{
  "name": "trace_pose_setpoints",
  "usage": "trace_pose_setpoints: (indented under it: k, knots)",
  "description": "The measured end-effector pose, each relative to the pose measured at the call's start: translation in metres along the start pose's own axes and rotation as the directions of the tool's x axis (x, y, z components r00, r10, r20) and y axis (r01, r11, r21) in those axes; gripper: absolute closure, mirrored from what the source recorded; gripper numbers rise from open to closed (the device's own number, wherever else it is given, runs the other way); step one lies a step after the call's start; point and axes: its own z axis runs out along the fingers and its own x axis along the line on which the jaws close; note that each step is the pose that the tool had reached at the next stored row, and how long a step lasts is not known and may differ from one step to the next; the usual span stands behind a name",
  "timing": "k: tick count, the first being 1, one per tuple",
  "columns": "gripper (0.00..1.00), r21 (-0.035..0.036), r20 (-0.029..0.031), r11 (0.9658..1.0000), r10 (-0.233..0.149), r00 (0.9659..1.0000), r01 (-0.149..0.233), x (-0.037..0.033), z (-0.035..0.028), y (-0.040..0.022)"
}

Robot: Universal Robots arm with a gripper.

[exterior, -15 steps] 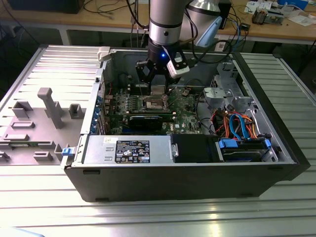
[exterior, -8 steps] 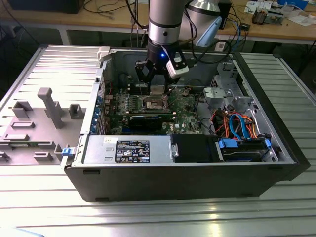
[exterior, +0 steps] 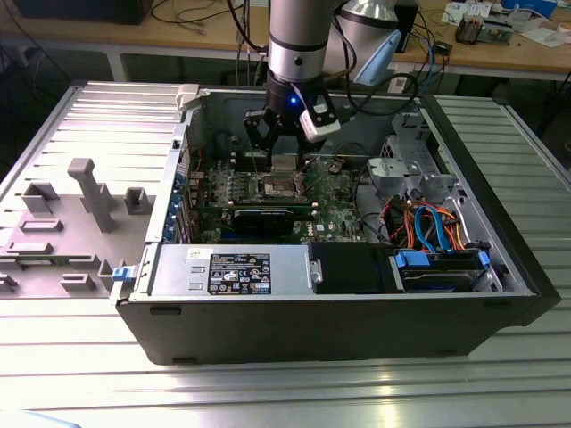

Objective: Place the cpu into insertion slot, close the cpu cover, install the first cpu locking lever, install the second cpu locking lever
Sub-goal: 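Place the cpu into insertion slot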

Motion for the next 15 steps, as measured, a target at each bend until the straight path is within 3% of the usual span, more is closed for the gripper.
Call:
trace_pose_setpoints:
  k: [15]
  knots:
    - [0.45,0.0002,0.0006,0.9998,0.018,0.9998,-0.018,0.0,0.002,-0.0001]
